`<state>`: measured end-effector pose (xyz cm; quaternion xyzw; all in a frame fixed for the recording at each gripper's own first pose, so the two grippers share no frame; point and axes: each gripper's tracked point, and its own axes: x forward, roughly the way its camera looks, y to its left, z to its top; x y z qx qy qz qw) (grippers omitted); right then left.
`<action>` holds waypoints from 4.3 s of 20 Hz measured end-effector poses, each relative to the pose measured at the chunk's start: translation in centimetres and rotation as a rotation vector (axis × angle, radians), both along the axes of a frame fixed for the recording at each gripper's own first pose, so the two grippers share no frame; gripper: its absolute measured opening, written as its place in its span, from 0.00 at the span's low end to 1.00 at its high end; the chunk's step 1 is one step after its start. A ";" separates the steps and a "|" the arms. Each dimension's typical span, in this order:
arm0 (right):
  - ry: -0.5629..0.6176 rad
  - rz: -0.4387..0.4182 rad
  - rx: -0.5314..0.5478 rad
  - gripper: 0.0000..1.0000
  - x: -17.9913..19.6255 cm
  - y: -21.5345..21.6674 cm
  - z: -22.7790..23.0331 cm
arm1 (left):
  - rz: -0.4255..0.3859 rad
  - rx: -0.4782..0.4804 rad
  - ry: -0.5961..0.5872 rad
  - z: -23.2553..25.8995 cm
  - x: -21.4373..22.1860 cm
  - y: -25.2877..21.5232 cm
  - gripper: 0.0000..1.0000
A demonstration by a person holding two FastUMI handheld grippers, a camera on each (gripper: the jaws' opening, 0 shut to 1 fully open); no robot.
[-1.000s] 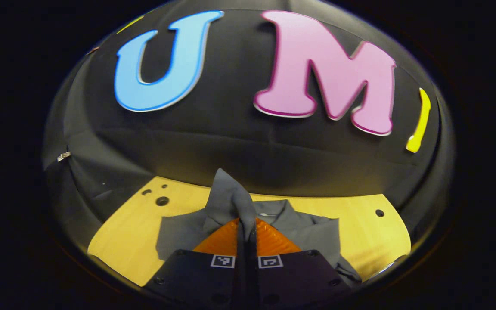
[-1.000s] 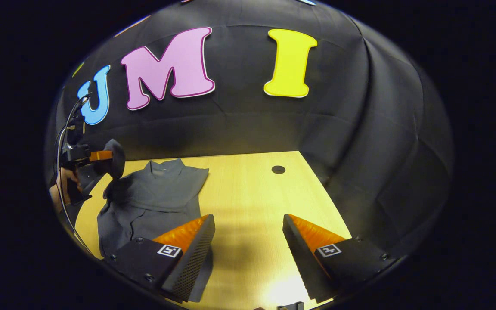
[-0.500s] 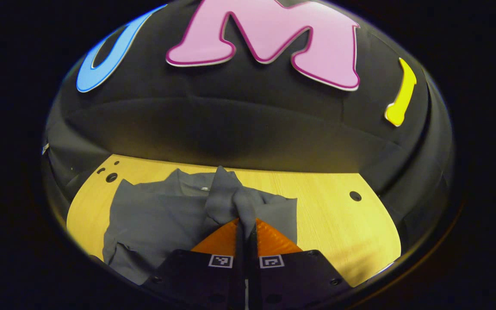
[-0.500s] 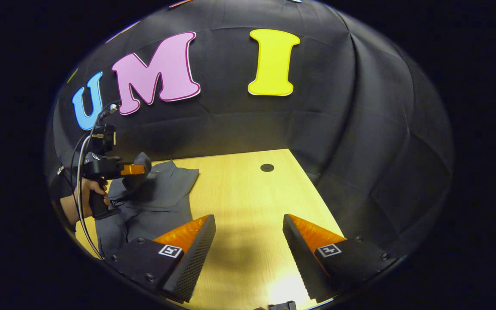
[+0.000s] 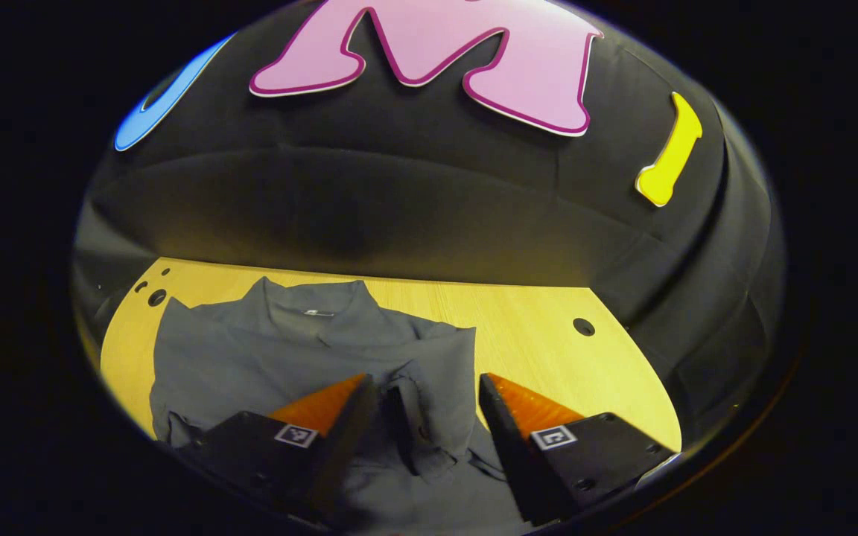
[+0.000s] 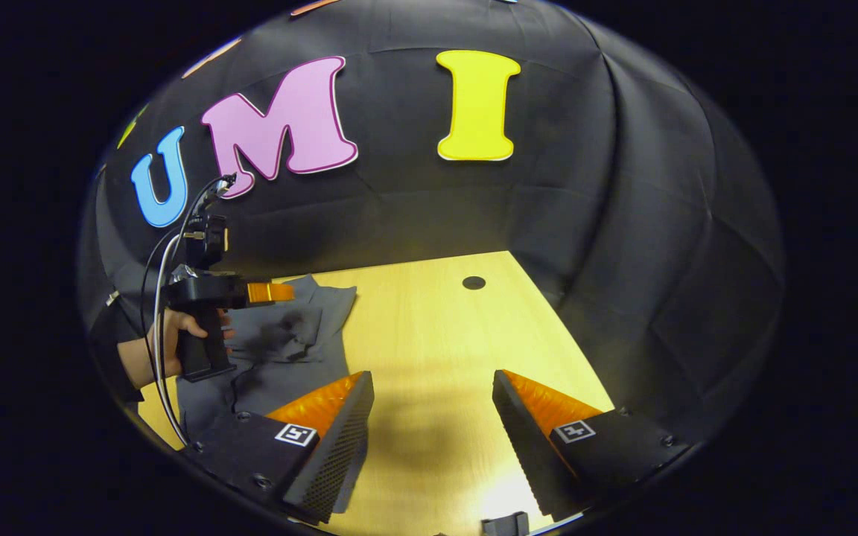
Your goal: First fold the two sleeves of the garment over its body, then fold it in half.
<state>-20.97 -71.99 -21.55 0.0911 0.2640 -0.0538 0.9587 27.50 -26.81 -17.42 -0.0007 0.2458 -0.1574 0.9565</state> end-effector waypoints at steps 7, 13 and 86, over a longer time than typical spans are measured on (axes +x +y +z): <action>0.096 0.095 0.035 0.99 -1.0 5.5 -3.6 | 0.036 0.129 -0.045 0.2 -6.2 10.7 0.97; 0.217 0.165 0.058 0.99 -3.3 10.4 -8.1 | 0.129 0.174 0.041 -3.8 -15.3 21.5 0.97; 0.040 0.355 0.121 0.05 13.4 24.1 -3.4 | 0.146 -0.101 -0.172 4.4 -12.2 24.9 0.05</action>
